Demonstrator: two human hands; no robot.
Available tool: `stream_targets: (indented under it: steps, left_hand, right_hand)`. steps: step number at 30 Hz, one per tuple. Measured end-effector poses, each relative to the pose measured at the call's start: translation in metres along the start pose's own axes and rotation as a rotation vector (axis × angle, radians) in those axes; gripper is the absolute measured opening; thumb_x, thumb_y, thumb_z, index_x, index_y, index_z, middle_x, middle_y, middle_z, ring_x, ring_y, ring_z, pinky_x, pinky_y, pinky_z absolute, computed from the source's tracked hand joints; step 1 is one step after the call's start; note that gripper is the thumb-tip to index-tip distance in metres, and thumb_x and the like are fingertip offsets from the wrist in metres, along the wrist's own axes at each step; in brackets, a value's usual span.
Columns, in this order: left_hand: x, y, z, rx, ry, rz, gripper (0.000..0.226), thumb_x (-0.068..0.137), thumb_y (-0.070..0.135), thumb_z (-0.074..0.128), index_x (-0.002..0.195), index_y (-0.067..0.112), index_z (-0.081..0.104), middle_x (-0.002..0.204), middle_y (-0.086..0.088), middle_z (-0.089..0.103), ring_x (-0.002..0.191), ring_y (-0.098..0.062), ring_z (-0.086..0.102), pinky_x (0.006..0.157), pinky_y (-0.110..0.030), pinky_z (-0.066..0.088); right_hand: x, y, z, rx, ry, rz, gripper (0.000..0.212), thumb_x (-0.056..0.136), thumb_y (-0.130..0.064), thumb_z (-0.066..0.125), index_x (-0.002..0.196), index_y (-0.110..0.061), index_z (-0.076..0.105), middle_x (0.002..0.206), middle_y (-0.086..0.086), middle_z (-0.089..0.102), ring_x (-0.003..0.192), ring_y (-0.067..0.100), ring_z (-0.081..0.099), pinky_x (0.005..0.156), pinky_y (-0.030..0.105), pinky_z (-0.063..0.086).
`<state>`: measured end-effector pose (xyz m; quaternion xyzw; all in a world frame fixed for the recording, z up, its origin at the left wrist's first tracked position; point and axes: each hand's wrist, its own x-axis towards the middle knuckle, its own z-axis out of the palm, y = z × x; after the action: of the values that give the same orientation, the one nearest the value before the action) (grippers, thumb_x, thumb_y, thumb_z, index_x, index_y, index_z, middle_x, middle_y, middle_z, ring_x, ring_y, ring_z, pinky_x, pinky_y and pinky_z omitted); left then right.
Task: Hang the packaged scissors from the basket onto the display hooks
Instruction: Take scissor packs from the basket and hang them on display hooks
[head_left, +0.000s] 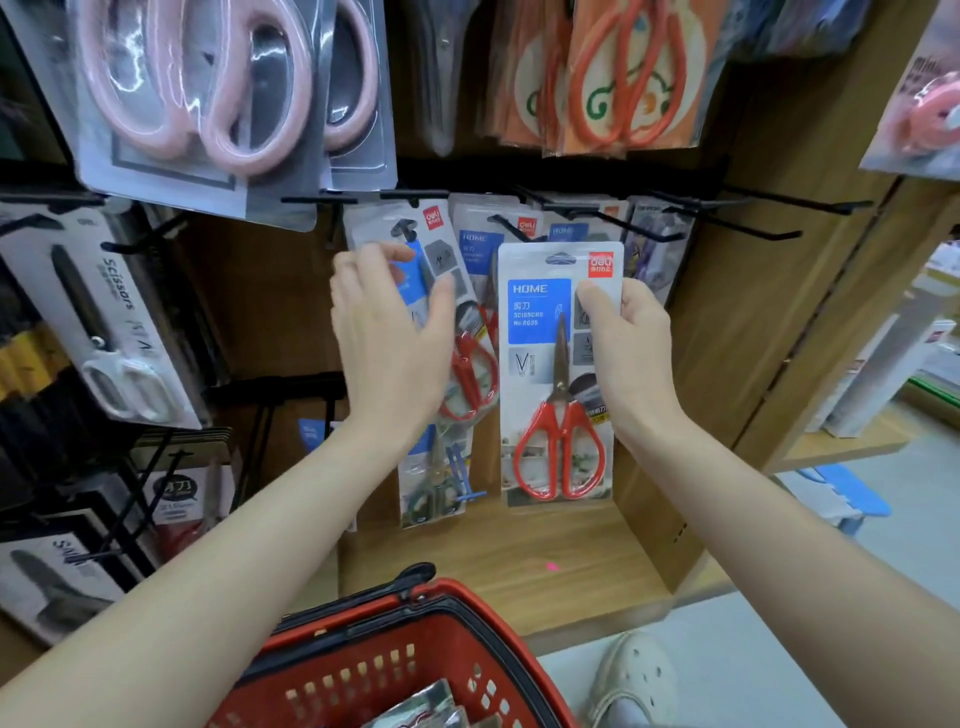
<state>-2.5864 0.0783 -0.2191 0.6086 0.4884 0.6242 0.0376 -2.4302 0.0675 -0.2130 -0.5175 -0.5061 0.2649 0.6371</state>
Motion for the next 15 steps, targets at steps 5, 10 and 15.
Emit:
stream_targets:
  steps: [5,10,15]
  left_hand:
    - [-0.001,0.031,0.014,-0.343,-0.369,-0.197,0.016,0.093,0.027,0.058,0.108,0.022,0.056,0.097,0.011,0.061,0.091,0.005,0.058,0.083,-0.016,0.049]
    - [0.006,0.038,0.019,-0.312,-0.366,-0.145,0.003,0.092,0.02,0.06,0.089,0.021,0.061,0.087,0.001,0.066,0.084,-0.013,0.063,0.078,-0.034,0.053]
    - [0.01,0.041,0.025,-0.311,-0.327,-0.115,0.005,0.093,0.02,0.059,0.095,0.016,0.059,0.087,-0.002,0.066,0.084,-0.017,0.064,0.076,-0.036,0.054]
  right_hand:
    - [-0.004,-0.004,-0.002,-0.033,-0.079,0.015,0.018,0.095,-0.027,0.05,0.095,-0.013,0.061,0.098,0.007,0.067,0.096,0.023,0.065,0.083,0.045,0.054]
    - [-0.004,-0.008,-0.011,0.01,-0.149,-0.005,0.018,0.096,-0.024,0.053,0.108,-0.012,0.059,0.099,0.004,0.066,0.093,0.017,0.065,0.081,0.035,0.054]
    - [0.006,-0.018,-0.01,0.025,-0.144,-0.131,0.009,0.096,-0.018,0.054,0.092,-0.017,0.062,0.089,0.007,0.066,0.08,0.013,0.062,0.073,0.025,0.05]
